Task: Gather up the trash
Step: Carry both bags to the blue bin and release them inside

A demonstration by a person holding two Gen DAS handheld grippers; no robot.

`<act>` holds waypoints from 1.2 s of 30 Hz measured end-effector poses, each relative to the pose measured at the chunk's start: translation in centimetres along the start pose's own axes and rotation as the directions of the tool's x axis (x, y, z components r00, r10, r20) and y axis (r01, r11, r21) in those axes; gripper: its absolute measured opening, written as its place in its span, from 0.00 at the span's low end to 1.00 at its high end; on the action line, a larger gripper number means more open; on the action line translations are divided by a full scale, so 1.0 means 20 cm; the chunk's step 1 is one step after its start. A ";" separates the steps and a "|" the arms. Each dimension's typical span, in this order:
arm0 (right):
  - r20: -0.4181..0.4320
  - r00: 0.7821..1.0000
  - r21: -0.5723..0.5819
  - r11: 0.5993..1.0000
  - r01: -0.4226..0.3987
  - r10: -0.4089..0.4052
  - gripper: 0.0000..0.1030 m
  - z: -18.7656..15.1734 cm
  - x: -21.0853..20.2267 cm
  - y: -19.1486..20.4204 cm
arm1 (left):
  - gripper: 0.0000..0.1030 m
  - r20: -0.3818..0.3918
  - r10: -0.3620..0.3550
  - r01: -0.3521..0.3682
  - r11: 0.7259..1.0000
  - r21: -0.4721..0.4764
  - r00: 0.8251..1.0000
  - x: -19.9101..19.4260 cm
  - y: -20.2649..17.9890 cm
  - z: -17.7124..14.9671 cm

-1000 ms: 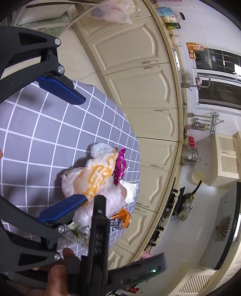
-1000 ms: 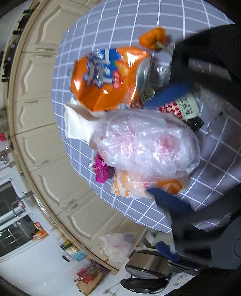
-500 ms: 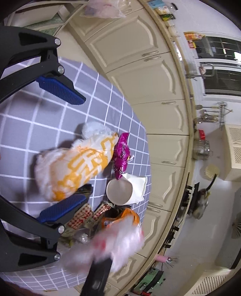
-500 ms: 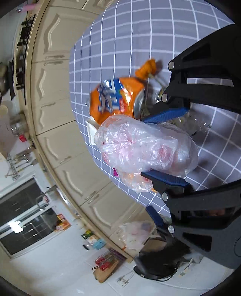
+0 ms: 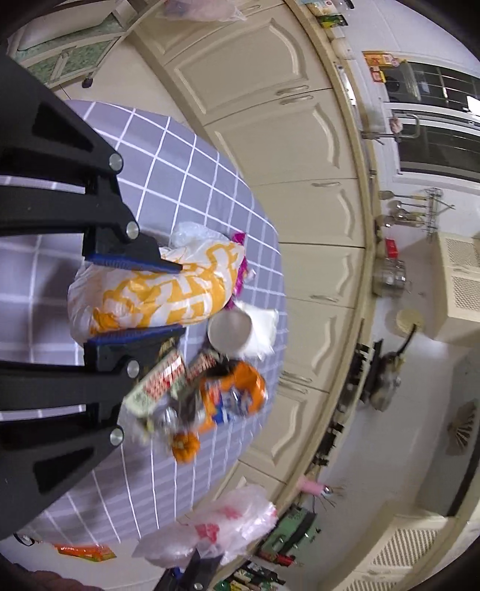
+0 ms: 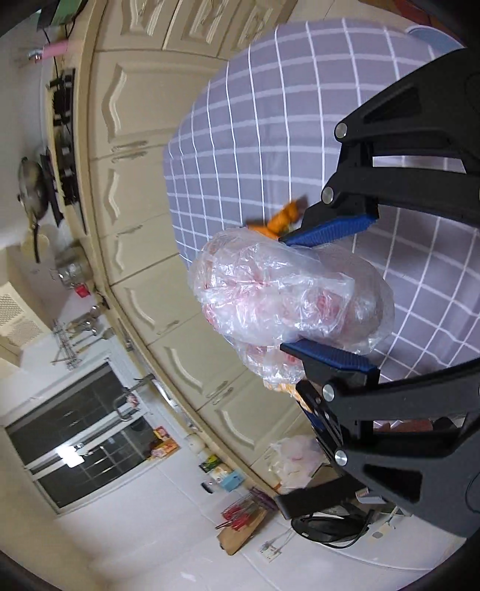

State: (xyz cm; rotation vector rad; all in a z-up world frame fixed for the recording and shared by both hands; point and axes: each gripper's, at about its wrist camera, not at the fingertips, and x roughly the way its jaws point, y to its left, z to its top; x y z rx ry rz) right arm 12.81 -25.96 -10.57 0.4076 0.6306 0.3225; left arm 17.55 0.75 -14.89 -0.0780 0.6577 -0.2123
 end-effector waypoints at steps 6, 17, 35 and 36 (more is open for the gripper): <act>0.096 0.994 0.045 0.998 0.037 -0.041 0.48 0.00 -0.31 -0.15 | 0.25 0.099 -0.092 0.087 0.995 0.056 0.991 -0.25 -0.24 0.04; 0.225 0.953 0.162 0.972 0.170 -0.204 0.48 -0.14 -0.88 -0.53 | 0.25 0.119 -0.347 0.315 0.922 0.226 0.930 -0.44 -0.89 0.02; -0.035 0.835 0.568 0.677 0.469 -0.549 0.49 -0.83 -1.29 -1.55 | 0.26 -0.365 -0.574 0.678 0.656 0.331 0.733 -0.08 -1.99 -0.65; -0.062 0.832 0.583 0.656 0.479 -0.552 0.49 -0.89 -1.29 -1.61 | 0.26 -0.395 -0.569 0.689 0.647 0.325 0.721 -0.04 -2.04 -0.70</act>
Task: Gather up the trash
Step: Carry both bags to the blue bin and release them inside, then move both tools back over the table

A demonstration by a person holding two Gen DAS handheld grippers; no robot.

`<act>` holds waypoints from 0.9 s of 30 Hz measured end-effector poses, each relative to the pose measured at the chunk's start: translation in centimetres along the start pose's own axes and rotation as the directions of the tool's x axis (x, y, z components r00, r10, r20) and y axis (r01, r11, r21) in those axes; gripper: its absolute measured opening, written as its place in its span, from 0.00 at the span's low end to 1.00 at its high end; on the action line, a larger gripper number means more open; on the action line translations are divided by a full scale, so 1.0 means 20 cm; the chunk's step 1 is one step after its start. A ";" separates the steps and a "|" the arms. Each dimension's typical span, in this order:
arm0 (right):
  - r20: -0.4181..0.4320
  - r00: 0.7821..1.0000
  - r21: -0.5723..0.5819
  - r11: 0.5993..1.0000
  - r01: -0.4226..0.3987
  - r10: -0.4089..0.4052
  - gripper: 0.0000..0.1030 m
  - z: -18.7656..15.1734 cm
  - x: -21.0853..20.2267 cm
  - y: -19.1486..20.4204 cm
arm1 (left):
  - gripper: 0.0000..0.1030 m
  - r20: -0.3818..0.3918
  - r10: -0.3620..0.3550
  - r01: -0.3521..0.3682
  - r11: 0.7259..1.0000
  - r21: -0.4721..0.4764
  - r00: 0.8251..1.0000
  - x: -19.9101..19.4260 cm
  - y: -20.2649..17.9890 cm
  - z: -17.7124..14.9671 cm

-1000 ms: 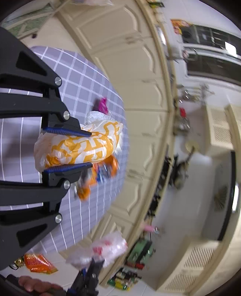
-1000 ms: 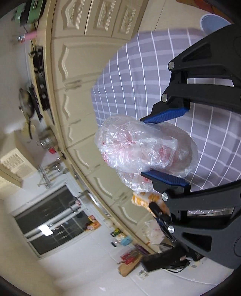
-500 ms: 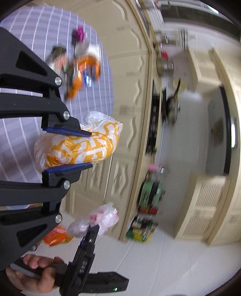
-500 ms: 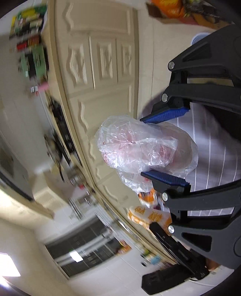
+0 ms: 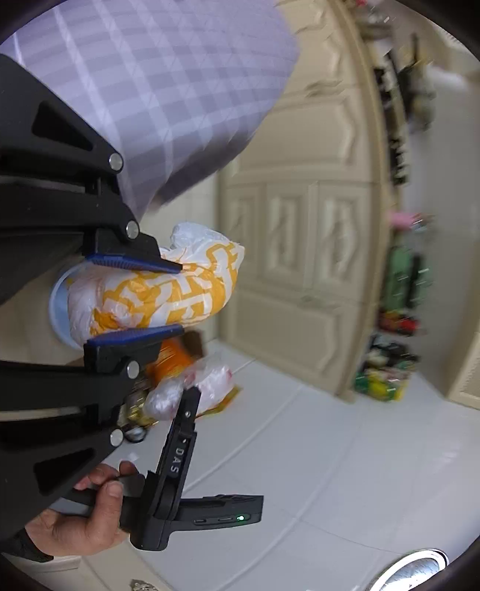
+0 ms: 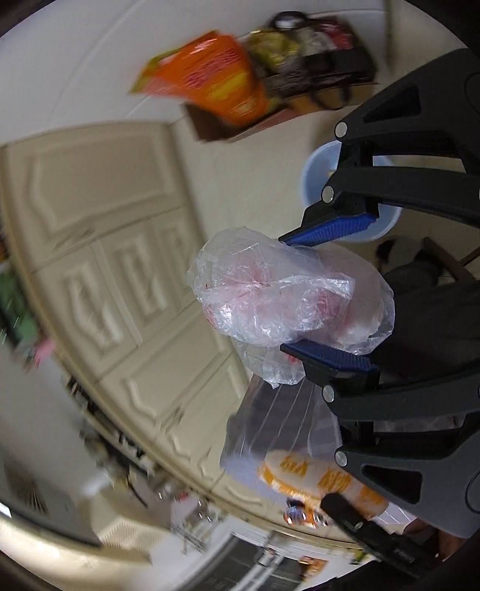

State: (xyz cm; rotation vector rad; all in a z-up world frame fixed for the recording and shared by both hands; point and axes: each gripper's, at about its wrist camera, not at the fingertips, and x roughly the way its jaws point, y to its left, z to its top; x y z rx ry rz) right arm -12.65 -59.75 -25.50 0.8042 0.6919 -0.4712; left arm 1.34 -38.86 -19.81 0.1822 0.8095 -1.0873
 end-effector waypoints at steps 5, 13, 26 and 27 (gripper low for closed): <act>-0.068 0.996 0.064 0.996 0.057 -0.053 0.49 -0.07 0.13 -0.18 | 0.26 -0.153 -0.058 0.059 0.998 0.006 0.986 0.37 -0.06 -0.11; -0.162 0.984 0.169 0.980 0.106 -0.079 0.54 -0.14 0.35 -0.41 | 0.31 -0.340 -0.147 0.144 0.989 -0.034 0.929 0.85 -0.13 -0.28; -0.201 0.969 0.265 0.944 0.195 -0.144 0.94 -0.25 0.44 -0.54 | 0.85 -0.298 0.006 0.002 1.000 0.026 0.955 0.83 -0.06 -0.27; -0.194 0.969 0.259 0.945 0.199 -0.151 0.94 -0.24 0.43 -0.53 | 0.86 -0.277 0.013 -0.003 0.999 0.035 0.961 0.80 -0.07 -0.25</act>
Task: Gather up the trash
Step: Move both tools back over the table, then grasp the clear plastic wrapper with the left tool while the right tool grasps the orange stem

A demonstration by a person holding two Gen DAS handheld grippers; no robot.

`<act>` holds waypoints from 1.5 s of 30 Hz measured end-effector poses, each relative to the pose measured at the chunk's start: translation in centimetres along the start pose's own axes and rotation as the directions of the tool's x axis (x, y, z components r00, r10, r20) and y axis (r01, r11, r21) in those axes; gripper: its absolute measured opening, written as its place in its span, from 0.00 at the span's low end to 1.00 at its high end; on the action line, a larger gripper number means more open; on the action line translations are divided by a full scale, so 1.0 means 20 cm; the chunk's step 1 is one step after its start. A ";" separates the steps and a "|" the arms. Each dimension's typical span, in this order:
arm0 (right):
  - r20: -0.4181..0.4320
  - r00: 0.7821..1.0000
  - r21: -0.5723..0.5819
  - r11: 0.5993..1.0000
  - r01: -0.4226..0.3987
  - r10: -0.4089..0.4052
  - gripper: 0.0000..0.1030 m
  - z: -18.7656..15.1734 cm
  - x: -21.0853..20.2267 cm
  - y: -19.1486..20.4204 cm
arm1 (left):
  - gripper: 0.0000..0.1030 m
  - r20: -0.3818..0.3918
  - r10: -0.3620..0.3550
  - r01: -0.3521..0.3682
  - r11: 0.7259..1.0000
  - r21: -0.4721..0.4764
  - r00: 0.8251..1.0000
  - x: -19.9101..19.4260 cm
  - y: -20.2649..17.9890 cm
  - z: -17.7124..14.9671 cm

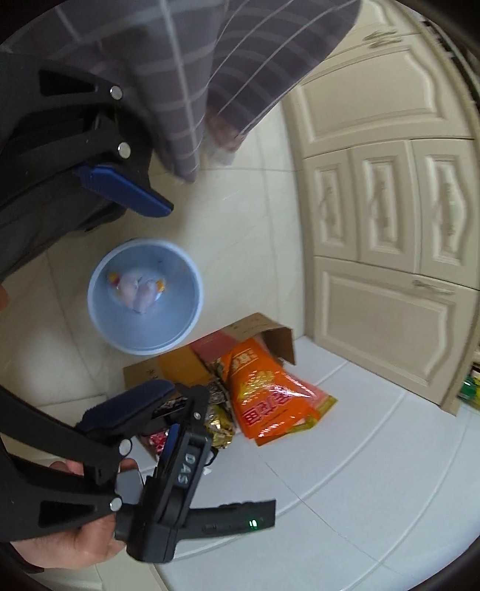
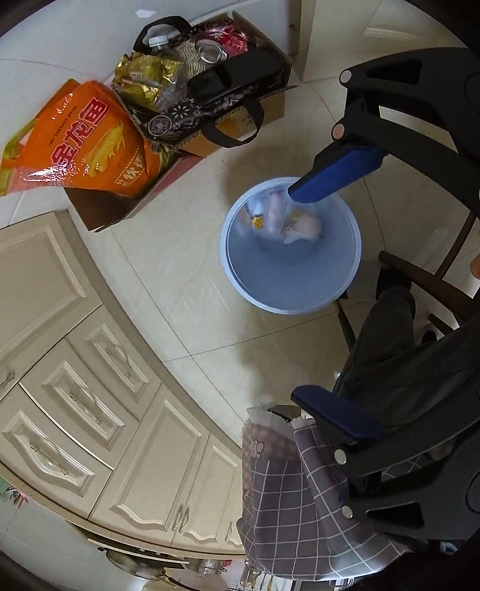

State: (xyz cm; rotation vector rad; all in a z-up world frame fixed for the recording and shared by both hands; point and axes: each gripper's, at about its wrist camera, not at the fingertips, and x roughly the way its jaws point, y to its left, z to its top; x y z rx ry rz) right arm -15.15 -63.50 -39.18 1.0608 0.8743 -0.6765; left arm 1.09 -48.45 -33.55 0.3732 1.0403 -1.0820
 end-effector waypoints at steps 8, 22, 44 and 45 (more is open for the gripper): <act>0.069 0.997 -0.072 0.997 -0.035 0.040 0.94 0.02 -0.19 0.20 | 0.88 0.140 0.004 -0.007 1.000 0.020 0.990 -0.37 -0.04 0.03; 0.204 0.949 -0.336 0.928 -0.163 0.241 0.94 -0.04 -0.67 0.87 | 0.89 0.402 0.099 -0.085 0.995 -0.052 0.910 -1.06 0.11 0.03; 0.062 0.890 -0.700 0.655 -0.283 0.451 0.94 -0.61 -0.81 1.98 | 0.91 0.523 0.497 -0.355 0.866 -0.352 0.692 -1.83 0.80 -0.39; 0.049 0.890 -0.714 0.639 -0.287 0.454 0.94 -0.65 -0.80 2.03 | 0.91 0.510 0.518 -0.367 0.853 -0.371 0.687 -1.85 0.85 -0.42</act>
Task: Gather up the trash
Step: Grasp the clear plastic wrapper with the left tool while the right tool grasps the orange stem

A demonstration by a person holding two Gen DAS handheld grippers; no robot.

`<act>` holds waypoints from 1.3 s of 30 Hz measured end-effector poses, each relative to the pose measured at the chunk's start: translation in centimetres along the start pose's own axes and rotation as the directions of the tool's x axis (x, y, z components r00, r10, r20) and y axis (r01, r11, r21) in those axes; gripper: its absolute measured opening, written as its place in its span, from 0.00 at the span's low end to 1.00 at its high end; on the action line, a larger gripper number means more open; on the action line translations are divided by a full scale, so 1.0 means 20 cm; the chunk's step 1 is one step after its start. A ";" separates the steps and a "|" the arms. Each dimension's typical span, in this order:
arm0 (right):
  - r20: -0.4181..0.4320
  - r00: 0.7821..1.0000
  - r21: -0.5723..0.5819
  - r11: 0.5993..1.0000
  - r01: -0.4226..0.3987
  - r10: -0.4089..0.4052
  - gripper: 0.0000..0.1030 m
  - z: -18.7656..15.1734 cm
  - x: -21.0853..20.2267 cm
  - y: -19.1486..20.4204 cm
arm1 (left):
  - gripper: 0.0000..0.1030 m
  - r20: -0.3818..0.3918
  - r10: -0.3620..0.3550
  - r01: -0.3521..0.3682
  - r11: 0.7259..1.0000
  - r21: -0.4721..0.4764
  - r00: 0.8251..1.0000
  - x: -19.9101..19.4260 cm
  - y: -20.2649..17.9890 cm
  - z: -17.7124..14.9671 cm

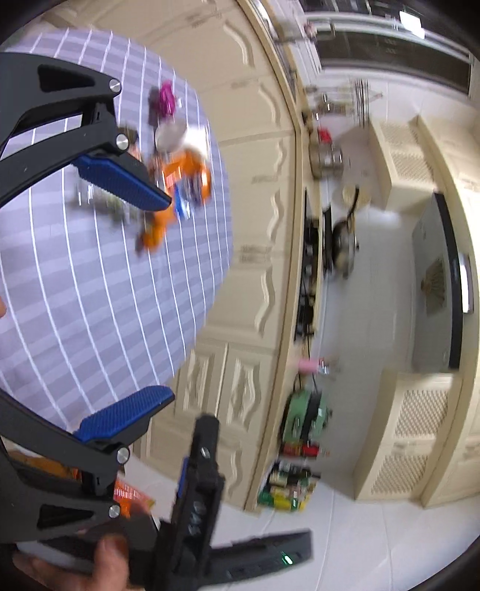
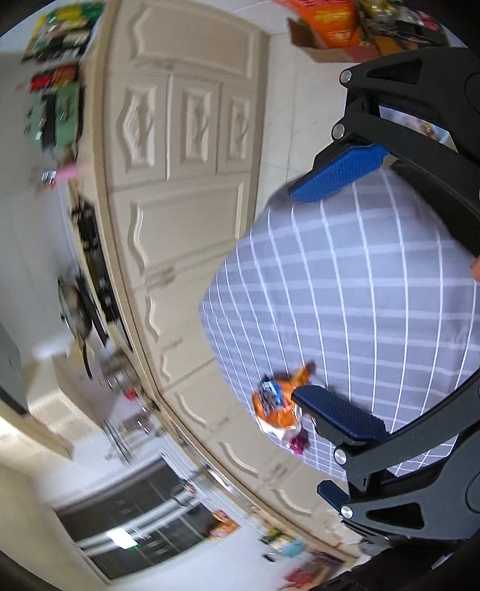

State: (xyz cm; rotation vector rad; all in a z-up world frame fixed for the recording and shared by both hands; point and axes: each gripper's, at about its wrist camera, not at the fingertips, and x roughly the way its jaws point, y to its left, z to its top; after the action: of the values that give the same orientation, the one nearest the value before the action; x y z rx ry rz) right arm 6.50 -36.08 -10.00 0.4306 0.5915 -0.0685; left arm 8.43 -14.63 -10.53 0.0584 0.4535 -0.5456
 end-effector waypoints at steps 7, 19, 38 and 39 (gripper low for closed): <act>-0.065 0.997 -0.072 0.996 -0.054 0.050 0.94 -0.03 0.21 0.24 | 0.91 -0.076 0.116 -0.118 0.993 -0.026 0.990 0.13 0.32 -0.08; -0.146 0.988 -0.044 0.997 -0.056 0.049 0.94 -0.11 0.45 0.25 | 0.72 -0.241 0.075 -0.071 0.997 0.023 0.968 0.50 0.42 -0.14; -0.261 0.963 -0.117 0.987 -0.109 0.075 0.94 -0.23 0.72 0.46 | 0.16 -0.168 0.056 -0.086 0.980 -0.177 0.984 0.30 0.62 -0.18; -0.266 0.961 -0.126 0.986 -0.113 0.076 0.92 -0.23 0.74 0.48 | 0.16 -0.153 0.066 -0.096 0.976 -0.196 0.986 0.26 0.64 -0.19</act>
State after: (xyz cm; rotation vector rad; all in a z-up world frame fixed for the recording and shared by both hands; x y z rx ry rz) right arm 18.18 -24.59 -18.08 0.3323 0.8289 0.1231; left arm 17.39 -5.55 -16.95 -0.0790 0.6443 -0.4138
